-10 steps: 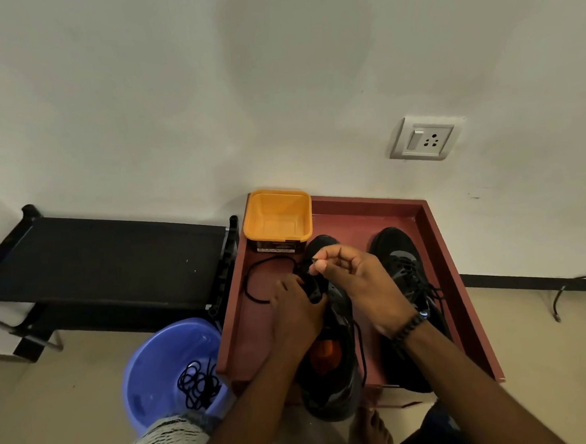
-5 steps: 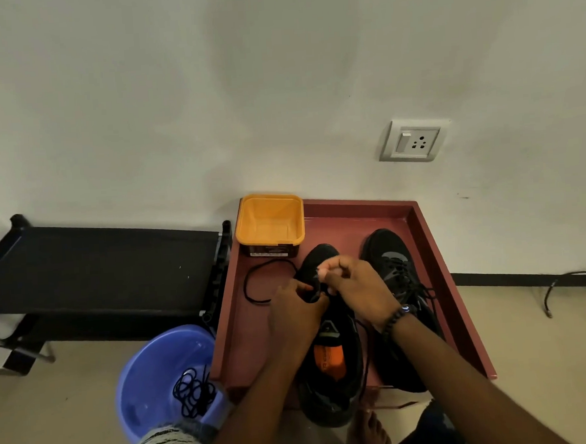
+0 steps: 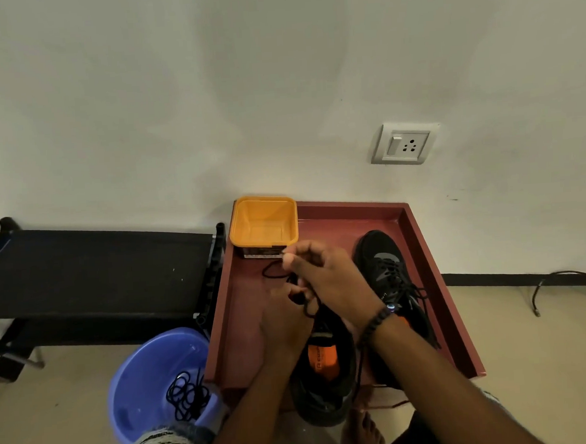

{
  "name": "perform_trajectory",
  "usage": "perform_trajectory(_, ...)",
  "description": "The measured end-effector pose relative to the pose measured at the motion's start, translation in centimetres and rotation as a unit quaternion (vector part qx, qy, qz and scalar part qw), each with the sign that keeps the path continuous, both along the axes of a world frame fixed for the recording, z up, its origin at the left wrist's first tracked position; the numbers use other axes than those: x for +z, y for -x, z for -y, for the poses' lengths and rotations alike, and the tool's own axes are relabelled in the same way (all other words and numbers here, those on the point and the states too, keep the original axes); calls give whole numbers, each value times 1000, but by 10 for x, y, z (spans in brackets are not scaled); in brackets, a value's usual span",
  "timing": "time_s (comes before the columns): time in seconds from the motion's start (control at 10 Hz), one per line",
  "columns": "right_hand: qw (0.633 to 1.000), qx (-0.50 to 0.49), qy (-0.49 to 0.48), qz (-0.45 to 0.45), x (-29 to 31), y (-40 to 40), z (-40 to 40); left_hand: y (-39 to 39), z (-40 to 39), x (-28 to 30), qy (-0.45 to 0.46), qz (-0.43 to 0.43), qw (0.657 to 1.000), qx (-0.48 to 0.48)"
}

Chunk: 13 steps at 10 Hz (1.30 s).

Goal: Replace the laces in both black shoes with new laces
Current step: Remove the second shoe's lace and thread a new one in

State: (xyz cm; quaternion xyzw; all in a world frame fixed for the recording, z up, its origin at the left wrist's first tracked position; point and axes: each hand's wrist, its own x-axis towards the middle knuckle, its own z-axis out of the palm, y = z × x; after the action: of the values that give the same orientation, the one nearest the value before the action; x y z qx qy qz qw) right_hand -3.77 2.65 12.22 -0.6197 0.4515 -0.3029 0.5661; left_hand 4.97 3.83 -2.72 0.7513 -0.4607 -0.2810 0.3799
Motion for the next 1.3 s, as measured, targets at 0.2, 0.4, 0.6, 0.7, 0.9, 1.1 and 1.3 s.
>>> perform_trajectory(0.2,991,-114,-60,-37,-28,36,19,-3,-3,8,-27,-66,997,-5)
perform_trajectory(0.4,989,-132,-61,-13,-8,57,13,-5,1,6,-25,-83,996,-4)
perform_trajectory(0.6,991,-108,-64,49,34,71,-9,-1,-2,8,-21,-55,998,-3)
perform_trajectory(0.7,989,-96,-81,80,50,74,-21,1,-3,11,-13,-62,998,-2)
perform_trajectory(0.9,979,-69,-99,163,78,78,-37,9,-8,12,3,-53,999,2)
perform_trajectory(1.1,972,-63,-125,187,87,84,-49,13,-6,13,2,-57,998,23)
perform_trajectory(1.3,975,-61,-110,185,101,83,-69,17,-9,17,-14,-64,998,20)
